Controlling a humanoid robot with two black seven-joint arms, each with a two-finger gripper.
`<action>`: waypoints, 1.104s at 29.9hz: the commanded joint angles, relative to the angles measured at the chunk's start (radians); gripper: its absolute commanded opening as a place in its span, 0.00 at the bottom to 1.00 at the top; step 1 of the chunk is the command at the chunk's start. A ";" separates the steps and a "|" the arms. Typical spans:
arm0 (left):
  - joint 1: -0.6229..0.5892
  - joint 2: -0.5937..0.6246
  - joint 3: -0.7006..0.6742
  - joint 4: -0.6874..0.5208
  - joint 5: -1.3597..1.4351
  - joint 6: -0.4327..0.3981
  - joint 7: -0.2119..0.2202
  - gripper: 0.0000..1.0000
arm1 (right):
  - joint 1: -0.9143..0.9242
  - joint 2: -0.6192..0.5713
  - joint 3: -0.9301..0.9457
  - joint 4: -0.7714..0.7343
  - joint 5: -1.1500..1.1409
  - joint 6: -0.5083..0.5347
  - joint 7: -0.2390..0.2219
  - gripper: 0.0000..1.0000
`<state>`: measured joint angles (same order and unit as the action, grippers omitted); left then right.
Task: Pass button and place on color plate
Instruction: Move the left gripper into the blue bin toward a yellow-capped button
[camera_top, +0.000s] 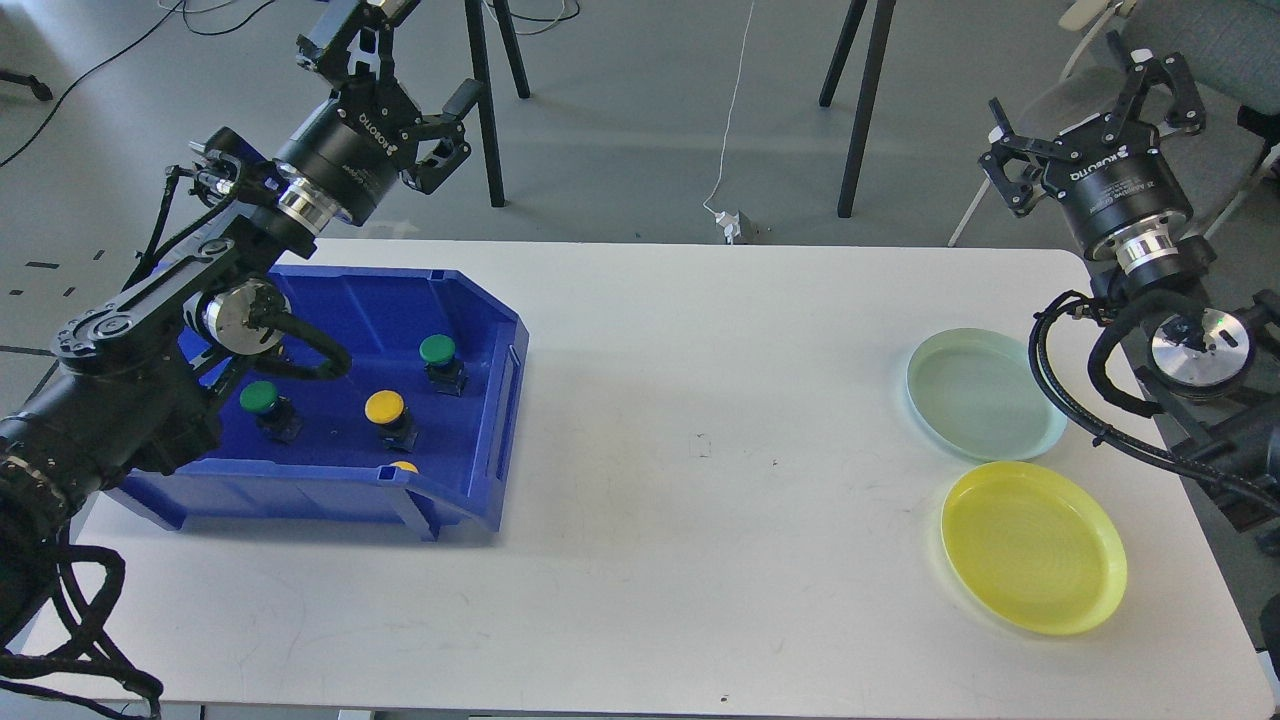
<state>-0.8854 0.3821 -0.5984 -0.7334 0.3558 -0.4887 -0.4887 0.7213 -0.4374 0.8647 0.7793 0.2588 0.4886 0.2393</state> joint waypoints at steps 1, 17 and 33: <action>-0.001 0.023 -0.003 0.000 0.000 0.000 0.000 1.00 | -0.003 0.000 0.000 0.000 0.000 0.000 0.002 1.00; 0.089 0.133 -0.158 -0.226 -0.077 0.000 0.000 0.97 | -0.006 -0.014 0.017 0.000 0.000 0.000 0.006 1.00; -0.162 0.788 0.495 -0.626 0.699 0.214 0.000 0.97 | -0.045 -0.015 0.019 -0.011 0.000 0.000 0.006 1.00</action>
<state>-1.0006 1.1168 -0.2383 -1.3809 0.8311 -0.3236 -0.4887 0.6889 -0.4606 0.8837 0.7726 0.2593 0.4888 0.2455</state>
